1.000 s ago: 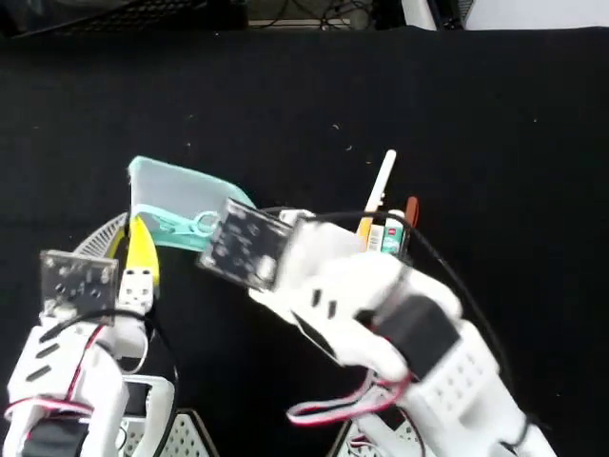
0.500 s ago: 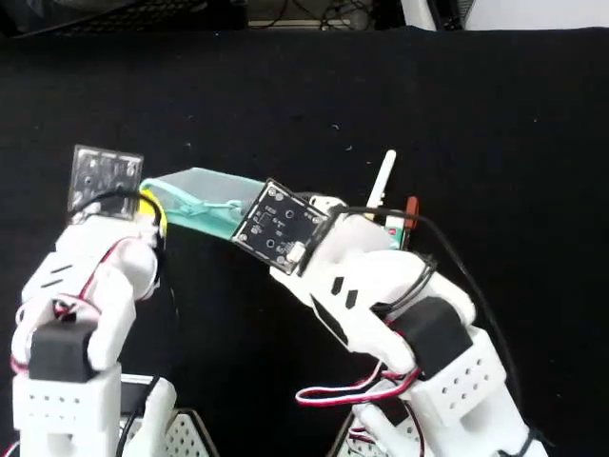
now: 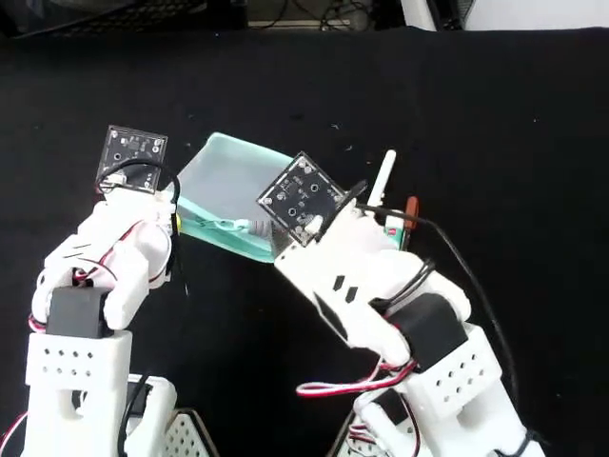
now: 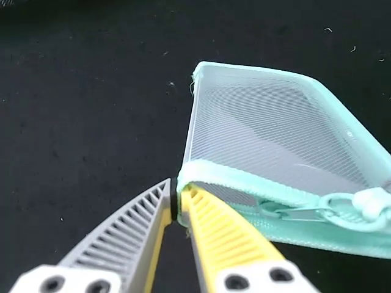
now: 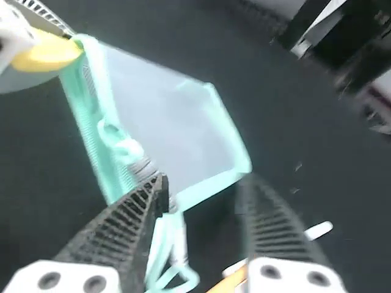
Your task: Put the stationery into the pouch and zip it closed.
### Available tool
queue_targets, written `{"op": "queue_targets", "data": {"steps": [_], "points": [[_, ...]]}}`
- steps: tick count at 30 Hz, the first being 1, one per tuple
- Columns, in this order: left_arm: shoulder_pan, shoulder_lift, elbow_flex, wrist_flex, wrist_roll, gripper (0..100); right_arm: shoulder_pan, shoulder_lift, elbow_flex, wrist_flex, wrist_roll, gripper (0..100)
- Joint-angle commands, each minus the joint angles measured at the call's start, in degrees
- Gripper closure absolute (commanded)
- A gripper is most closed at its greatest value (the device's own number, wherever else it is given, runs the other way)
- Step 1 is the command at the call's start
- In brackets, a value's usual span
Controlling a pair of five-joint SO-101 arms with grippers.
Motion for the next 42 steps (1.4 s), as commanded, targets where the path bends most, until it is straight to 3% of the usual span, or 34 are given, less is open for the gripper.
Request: {"op": "queue_targets", "data": {"steps": [1, 8, 16, 19, 25, 35, 38, 41, 42], "points": [[0.57, -0.26, -2.07, -1.05, -0.26, 97, -5.01, -0.48, 1.98, 0.53, -1.14, 73.4], [1.19, -0.35, -1.1, -0.62, 2.9, 97, -7.91, 1.98, 5.93, -5.98, 1.05, 74.7], [1.19, -0.35, -0.92, -0.53, 2.9, 97, -7.82, 18.07, -5.14, -6.15, 1.76, 74.7], [1.19, -0.35, -0.92, -0.44, 2.9, 97, -7.82, 22.02, -9.01, -4.48, 6.15, 74.8], [1.19, -0.35, -0.92, 0.26, 2.9, 97, -6.42, 23.34, -12.79, -0.35, 13.1, 75.0], [1.19, -0.35, -0.92, 0.35, 2.99, 97, -4.57, 23.43, -8.04, -6.77, 13.63, 75.3], [1.19, -0.35, -0.92, 0.35, 2.99, 97, -4.57, 23.43, -7.16, -7.91, 13.63, 83.5], [1.19, -0.35, -0.92, 0.35, 2.99, 97, -4.4, 23.43, -7.25, -7.91, 13.63, 99.3], [1.19, -0.35, -0.92, 0.35, 2.99, 97, -4.31, 23.08, -7.34, -7.56, 13.63, 97.7]]}}
